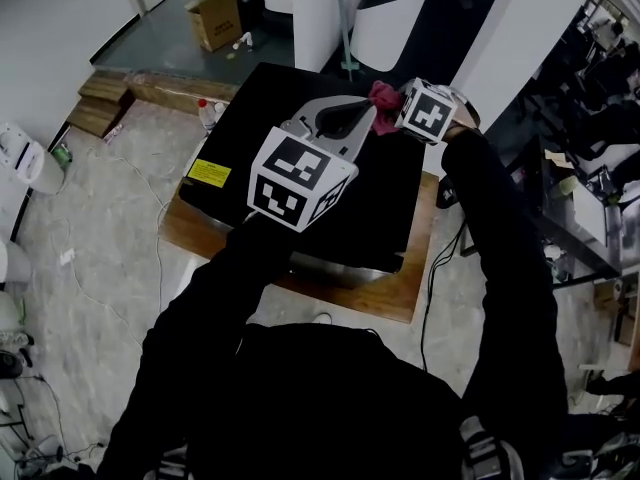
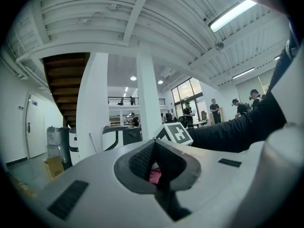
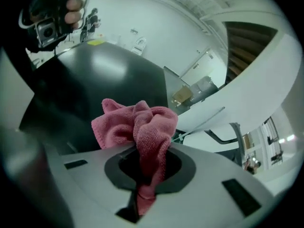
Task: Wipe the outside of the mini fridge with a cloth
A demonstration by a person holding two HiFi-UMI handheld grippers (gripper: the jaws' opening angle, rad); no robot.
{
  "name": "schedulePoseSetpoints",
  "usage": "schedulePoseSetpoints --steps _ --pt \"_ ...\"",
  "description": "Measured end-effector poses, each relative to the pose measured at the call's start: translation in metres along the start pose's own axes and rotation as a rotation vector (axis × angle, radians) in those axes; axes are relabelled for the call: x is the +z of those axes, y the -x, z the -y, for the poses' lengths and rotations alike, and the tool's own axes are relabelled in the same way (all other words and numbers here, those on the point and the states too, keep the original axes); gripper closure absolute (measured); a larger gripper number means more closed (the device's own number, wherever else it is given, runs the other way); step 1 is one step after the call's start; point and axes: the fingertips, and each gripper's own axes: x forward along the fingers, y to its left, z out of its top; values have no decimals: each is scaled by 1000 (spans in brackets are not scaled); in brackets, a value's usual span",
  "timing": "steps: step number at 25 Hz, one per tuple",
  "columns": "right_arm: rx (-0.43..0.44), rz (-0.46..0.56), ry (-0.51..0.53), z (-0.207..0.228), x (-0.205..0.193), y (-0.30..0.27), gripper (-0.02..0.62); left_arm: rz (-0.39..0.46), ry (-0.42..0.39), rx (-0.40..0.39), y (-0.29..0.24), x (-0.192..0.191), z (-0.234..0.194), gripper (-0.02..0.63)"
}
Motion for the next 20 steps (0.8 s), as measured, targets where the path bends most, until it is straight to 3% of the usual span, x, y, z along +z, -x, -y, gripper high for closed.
schedulePoseSetpoints --steps 3,7,13,20 --pt "-33 -71 122 -10 8 2 561 -23 21 -16 -1 -10 -1 601" --pt "-17 -128 176 -31 19 9 561 -31 34 -41 9 -15 -6 601" --pt "-37 -165 184 -73 40 27 561 -40 55 -75 48 -24 -17 601" --pt "-1 -183 133 -143 65 60 561 -24 73 -181 88 -29 -12 601"
